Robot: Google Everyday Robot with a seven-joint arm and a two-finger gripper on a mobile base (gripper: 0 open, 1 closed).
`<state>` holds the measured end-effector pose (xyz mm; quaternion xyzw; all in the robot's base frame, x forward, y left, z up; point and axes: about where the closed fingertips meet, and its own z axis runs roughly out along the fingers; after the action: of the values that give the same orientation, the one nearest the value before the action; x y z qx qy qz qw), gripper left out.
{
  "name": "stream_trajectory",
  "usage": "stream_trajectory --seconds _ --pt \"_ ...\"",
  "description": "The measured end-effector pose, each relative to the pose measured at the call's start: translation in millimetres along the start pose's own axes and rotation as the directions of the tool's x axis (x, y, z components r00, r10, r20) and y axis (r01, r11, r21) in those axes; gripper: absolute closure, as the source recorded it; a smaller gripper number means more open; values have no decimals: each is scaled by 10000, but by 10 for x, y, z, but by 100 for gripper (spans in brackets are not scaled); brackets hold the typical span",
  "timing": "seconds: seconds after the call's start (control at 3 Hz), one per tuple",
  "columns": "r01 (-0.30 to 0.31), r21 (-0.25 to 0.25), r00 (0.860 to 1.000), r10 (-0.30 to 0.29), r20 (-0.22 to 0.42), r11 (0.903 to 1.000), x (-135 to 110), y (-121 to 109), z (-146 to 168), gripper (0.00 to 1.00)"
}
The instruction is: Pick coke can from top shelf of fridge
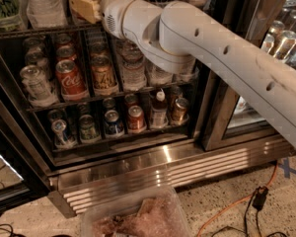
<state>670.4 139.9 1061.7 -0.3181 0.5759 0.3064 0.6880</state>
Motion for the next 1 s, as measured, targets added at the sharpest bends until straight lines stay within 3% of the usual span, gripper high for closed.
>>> stream_trajectory --seconds 0.33,1.0 --pt "0 0 10000 0 0 10000 -22 -6 -2 89" --pt "-60 169 9999 63 -160 9998 -11 -7 33 42"
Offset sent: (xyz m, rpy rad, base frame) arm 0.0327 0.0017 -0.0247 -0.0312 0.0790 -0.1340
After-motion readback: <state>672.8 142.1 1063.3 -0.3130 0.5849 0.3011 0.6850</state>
